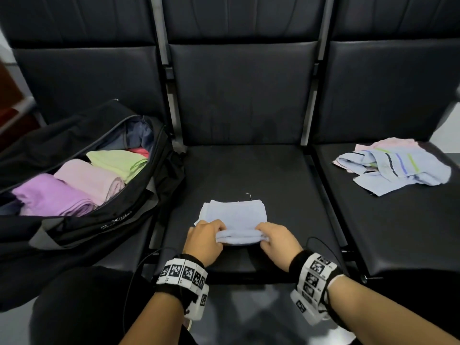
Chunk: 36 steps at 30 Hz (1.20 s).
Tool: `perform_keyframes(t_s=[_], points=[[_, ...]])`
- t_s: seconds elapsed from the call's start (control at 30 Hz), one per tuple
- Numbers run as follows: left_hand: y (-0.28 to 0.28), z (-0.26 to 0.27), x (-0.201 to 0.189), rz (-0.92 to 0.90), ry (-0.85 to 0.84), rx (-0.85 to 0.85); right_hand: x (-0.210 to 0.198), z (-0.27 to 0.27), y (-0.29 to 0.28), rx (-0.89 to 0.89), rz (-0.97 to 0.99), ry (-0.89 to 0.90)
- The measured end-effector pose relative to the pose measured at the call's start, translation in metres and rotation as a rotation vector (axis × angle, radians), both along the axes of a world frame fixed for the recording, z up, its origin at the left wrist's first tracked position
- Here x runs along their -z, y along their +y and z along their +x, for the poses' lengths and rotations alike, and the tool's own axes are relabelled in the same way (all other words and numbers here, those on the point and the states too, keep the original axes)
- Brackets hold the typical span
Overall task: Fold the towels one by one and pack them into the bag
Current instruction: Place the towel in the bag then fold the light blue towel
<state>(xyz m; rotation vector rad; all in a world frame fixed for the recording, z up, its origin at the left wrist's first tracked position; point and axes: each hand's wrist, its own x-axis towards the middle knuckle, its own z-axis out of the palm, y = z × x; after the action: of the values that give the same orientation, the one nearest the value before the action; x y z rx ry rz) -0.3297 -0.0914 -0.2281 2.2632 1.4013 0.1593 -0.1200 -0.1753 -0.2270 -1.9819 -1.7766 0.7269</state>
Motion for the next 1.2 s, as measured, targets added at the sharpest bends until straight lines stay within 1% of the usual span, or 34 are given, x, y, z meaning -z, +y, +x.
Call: perform_keyframes(t_s=[0.07, 0.13, 0.23, 0.3, 0.37, 0.47, 0.57, 0.63, 0.73, 0.83, 1.03, 1.2], points=[[0.003, -0.004, 0.000, 0.008, 0.007, -0.015, -0.005, 0.009, 0.004, 0.093, 0.038, 0.160], [0.007, -0.008, -0.003, -0.040, -0.047, -0.034, -0.008, 0.016, 0.006, 0.168, 0.055, 0.258], [0.012, -0.014, -0.009, -0.154, -0.270, -0.114, -0.006, 0.028, 0.008, 0.240, 0.084, 0.315], [0.014, -0.015, -0.011, -0.211, -0.388, -0.158, -0.004, 0.034, 0.008, 0.271, 0.082, 0.358], [0.015, -0.015, -0.010, -0.280, -0.458, -0.179, -0.002, 0.039, 0.006, 0.308, 0.071, 0.403], [0.015, -0.015, -0.008, -0.363, -0.515, -0.189, -0.001, 0.043, 0.002, 0.339, 0.069, 0.432], [0.019, -0.013, -0.002, -0.352, -0.509, -0.234, 0.003, 0.046, 0.004, 0.374, 0.081, 0.461], [0.021, -0.009, 0.004, -0.325, -0.489, -0.287, 0.008, 0.048, 0.009, 0.412, 0.052, 0.435], [0.017, -0.005, 0.013, -0.285, -0.419, -0.361, 0.021, 0.047, 0.014, 0.421, -0.066, 0.322], [0.013, -0.003, 0.020, -0.253, -0.352, -0.410, 0.028, 0.048, 0.018, 0.387, -0.165, 0.282], [0.014, -0.002, 0.020, -0.264, -0.315, -0.406, 0.024, 0.051, 0.023, 0.292, -0.239, 0.250], [0.011, -0.008, 0.013, -0.297, -0.332, -0.353, 0.020, 0.044, 0.019, 0.288, -0.178, 0.236]])
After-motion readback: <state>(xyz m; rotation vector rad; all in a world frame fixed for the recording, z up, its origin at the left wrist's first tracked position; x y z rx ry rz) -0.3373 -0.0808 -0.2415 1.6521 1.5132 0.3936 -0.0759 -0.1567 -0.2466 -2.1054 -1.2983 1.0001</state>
